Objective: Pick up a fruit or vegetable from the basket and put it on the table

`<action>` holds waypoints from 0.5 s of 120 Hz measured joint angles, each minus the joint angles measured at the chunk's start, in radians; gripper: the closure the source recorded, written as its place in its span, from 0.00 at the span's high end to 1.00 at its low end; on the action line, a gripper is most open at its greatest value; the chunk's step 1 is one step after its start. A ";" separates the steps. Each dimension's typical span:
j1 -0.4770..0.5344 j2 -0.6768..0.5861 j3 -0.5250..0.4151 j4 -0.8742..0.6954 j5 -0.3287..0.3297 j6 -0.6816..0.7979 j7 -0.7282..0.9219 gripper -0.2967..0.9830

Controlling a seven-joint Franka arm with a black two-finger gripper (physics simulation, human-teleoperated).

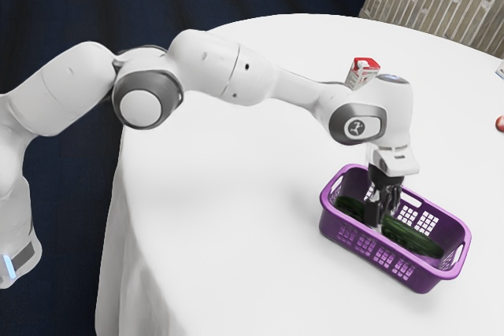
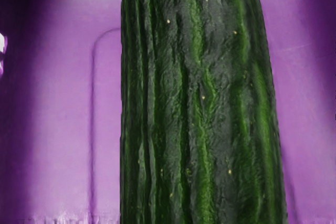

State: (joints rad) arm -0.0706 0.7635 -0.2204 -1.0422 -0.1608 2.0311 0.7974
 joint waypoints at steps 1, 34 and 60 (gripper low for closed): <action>0.001 -0.005 0.000 -0.002 0.003 0.001 -0.002 0.17; -0.001 -0.242 0.019 -0.051 0.026 0.009 -0.042 0.35; 0.052 -0.295 0.056 -0.068 0.029 0.009 -0.055 0.34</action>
State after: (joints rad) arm -0.0187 0.4686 -0.1640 -1.1107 -0.1317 2.0400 0.7422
